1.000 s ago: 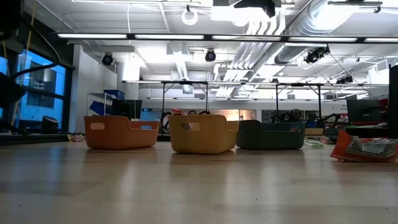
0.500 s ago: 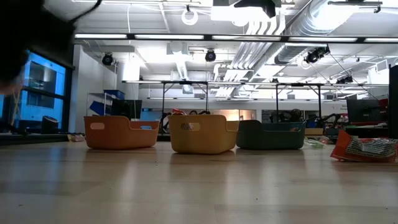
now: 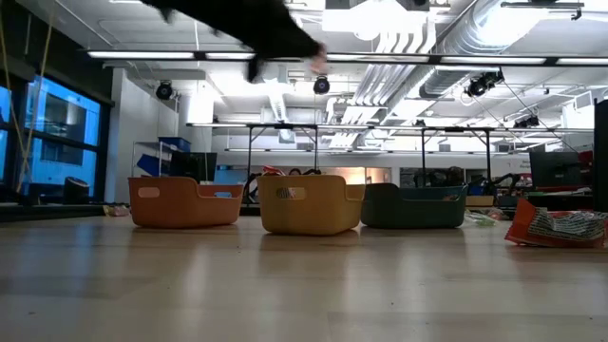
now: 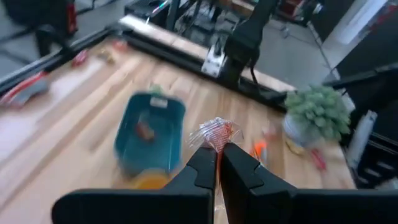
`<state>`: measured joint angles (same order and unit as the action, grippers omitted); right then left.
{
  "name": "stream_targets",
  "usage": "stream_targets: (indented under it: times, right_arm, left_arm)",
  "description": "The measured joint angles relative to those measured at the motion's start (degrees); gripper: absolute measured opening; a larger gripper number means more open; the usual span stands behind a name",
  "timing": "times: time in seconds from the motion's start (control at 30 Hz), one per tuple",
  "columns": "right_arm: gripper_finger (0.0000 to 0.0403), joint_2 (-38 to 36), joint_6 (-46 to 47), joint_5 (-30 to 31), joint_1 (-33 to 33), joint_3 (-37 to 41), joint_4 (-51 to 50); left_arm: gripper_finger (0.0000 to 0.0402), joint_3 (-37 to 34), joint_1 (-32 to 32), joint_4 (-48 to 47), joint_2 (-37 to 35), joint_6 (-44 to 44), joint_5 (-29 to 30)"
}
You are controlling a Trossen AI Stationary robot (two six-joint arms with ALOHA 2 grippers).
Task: Sort candy
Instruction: Put the orange gummy into the blue bin, then put the orange chocolate into the yellow bin
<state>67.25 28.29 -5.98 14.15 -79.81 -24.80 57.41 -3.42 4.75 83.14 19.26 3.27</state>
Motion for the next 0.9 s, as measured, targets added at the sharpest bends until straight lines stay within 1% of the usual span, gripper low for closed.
stream_targets:
  times: [0.1,0.17,0.23,0.33,0.43,0.53,0.73,0.83,0.9]
  right_arm:
    - [0.0190,-0.23,-0.16,3.51,-0.50,0.00,0.08]
    - [0.0190,-0.23,-0.24,5.18,-0.64,0.00,0.07]
    - [0.0190,-0.23,-0.32,6.25,-0.64,0.00,0.02]
    - [0.0190,-0.23,-0.27,6.94,-0.61,0.00,0.02]
    - [0.0190,-0.23,-0.26,6.99,-0.61,0.00,-0.33]
    - [0.0190,-0.23,0.06,6.95,-0.70,0.00,-2.16]
    - [0.0190,-0.23,0.18,6.87,-0.70,0.00,-8.80]
    - [0.0190,-0.23,0.20,6.86,-0.70,0.00,-13.05]
    - [0.0190,-0.23,0.26,6.82,-0.70,0.00,-16.17]
  left_arm:
    - [0.0001,5.05,-1.78,5.55,10.02,-5.03,-1.53]
    - [0.0001,9.40,-2.38,6.58,16.32,-8.03,-1.47]
    - [0.0007,14.35,-3.01,7.19,21.92,-8.91,-1.45]
    - [0.0027,21.39,-3.80,6.65,28.78,-8.95,-1.63]
    - [0.0056,27.60,-4.59,1.02,33.37,-7.59,-3.25]
    - [0.0091,31.87,-5.25,-4.01,35.78,-6.00,-5.57]
    - [0.0162,34.38,-5.26,-5.54,35.63,-5.59,-6.91]
    - [0.0188,34.58,-5.56,-8.27,34.94,-4.34,-10.58]
    - [0.0201,34.64,-5.97,-10.02,34.82,-4.32,-14.77]
